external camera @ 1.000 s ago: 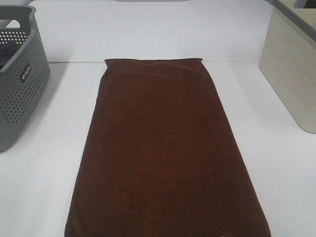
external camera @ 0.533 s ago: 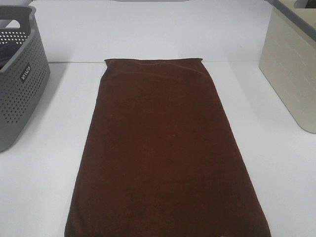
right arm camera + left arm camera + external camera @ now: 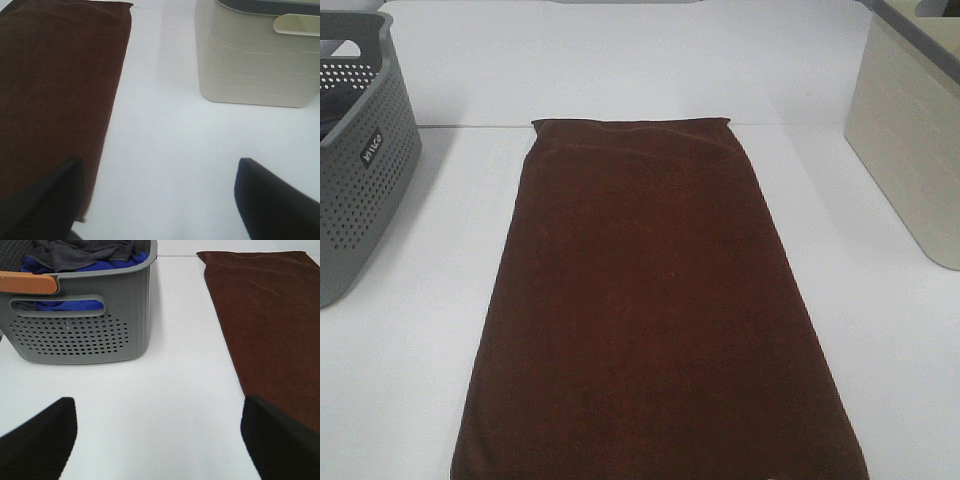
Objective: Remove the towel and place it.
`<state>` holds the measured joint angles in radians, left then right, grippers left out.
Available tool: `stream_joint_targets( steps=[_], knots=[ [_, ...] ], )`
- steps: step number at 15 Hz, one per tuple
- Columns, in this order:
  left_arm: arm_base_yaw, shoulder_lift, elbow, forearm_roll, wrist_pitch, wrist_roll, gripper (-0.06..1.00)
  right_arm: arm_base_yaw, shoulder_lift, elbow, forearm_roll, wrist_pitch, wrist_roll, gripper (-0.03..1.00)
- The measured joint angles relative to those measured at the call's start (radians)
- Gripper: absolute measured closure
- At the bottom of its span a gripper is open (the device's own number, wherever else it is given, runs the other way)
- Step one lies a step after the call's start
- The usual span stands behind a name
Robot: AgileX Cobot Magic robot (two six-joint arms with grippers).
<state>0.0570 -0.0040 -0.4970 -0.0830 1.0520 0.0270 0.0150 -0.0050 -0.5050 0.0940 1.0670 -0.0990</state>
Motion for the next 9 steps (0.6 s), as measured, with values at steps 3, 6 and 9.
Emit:
stream_joint_targets(
  steps=[3,6,9],
  knots=[
    [0.0,0.0,0.0,0.0,0.0,0.0,0.13,0.0,0.0,0.0,0.0,0.0,0.0,0.17],
    [0.0,0.0,0.0,0.0,0.0,0.0,0.13,0.0,0.0,0.0,0.0,0.0,0.0,0.17],
    [0.0,0.0,0.0,0.0,0.0,0.0,0.13,0.0,0.0,0.0,0.0,0.0,0.0,0.17]
  ],
)
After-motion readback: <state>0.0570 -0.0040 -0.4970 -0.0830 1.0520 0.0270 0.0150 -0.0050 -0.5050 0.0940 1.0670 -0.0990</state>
